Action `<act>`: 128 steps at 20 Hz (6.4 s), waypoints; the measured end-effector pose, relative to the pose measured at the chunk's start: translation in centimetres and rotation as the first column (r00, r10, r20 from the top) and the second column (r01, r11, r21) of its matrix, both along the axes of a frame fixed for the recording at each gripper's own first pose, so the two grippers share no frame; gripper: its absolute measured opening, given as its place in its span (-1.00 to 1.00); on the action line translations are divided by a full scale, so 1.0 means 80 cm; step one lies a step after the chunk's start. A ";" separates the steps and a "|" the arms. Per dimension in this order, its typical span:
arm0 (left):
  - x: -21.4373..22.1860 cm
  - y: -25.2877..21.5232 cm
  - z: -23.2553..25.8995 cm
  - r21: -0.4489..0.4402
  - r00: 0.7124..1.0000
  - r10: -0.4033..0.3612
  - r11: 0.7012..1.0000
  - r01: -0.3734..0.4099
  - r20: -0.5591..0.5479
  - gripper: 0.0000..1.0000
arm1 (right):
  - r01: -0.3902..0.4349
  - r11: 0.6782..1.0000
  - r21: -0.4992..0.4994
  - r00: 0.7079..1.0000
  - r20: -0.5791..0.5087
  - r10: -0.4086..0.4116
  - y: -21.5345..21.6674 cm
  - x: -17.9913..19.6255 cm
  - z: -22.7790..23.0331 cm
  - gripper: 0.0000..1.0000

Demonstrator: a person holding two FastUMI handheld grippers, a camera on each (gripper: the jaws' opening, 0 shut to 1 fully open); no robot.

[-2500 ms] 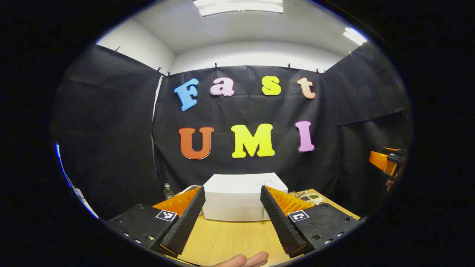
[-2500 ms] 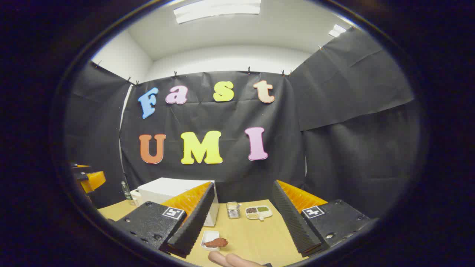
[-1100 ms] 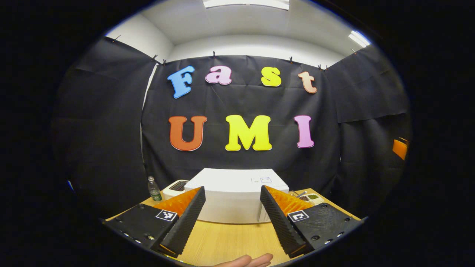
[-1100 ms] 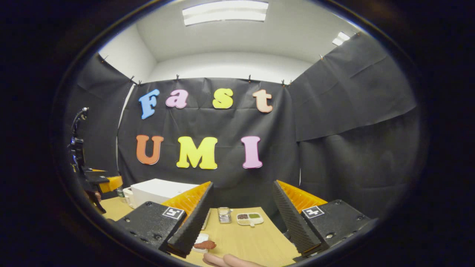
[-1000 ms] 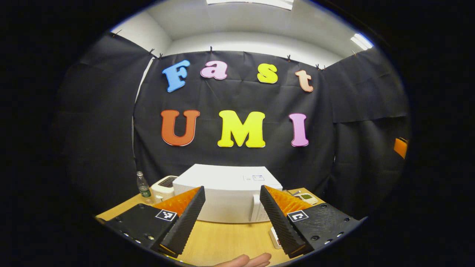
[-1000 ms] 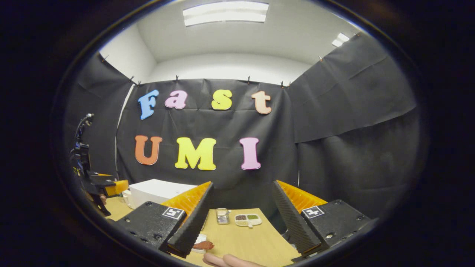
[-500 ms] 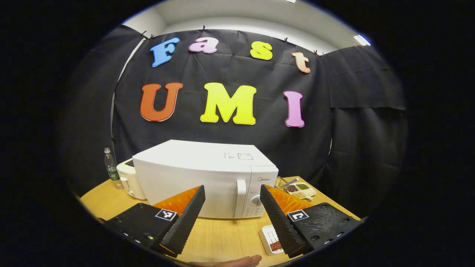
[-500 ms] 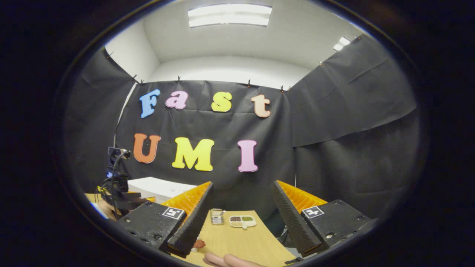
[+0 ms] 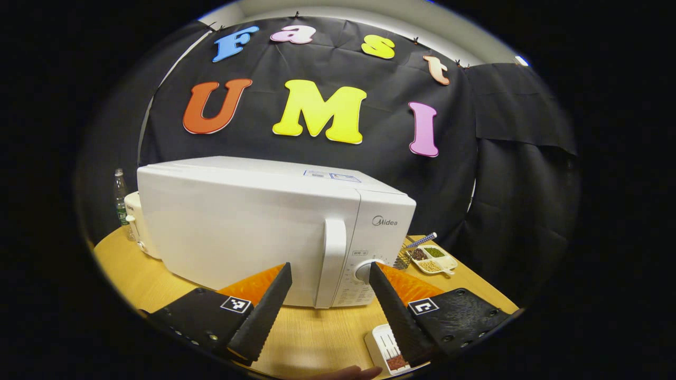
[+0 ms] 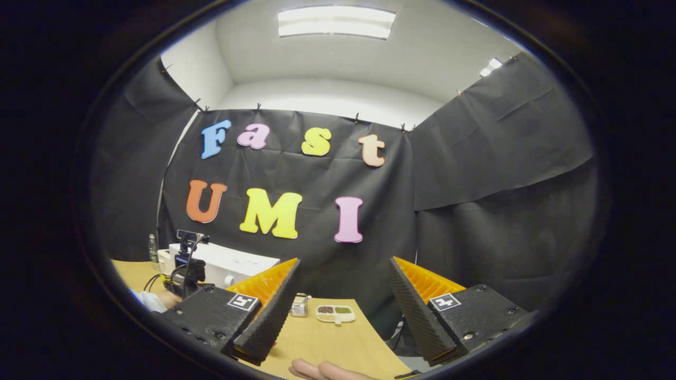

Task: Open the microwave oven with the left hand, put the food in, and close the microwave oven.

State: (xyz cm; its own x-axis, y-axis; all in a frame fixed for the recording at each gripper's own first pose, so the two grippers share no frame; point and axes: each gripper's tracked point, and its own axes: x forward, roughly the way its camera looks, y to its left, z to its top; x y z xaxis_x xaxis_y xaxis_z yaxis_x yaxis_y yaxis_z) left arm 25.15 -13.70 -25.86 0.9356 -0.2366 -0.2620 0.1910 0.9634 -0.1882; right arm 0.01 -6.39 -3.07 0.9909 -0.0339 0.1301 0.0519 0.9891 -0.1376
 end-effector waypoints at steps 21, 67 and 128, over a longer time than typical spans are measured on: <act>0.036 -0.014 -0.057 0.063 1.000 0.017 0.998 -0.017 0.005 -0.85 | 0.046 0.999 0.017 0.993 -0.112 -0.044 -0.048 0.033 -0.075 1.00; -0.348 0.359 0.057 0.105 0.951 0.303 0.946 -0.308 0.060 0.87 | -0.181 0.983 0.029 0.913 -0.367 0.179 0.120 0.022 -0.166 1.00; -0.319 0.393 0.136 0.083 0.940 0.296 0.946 -0.313 0.172 0.87 | -0.143 0.751 0.645 0.809 -0.360 0.464 0.595 0.300 -0.368 -0.85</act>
State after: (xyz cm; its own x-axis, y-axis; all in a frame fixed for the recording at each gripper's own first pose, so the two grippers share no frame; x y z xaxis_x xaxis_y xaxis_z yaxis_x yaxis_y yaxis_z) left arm -0.34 17.74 -14.99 0.9893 0.0878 -0.1161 -0.0965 0.9927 -0.0719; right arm 23.97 41.22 -32.48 0.8807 0.3735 -0.2913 -0.1782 0.8311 0.5267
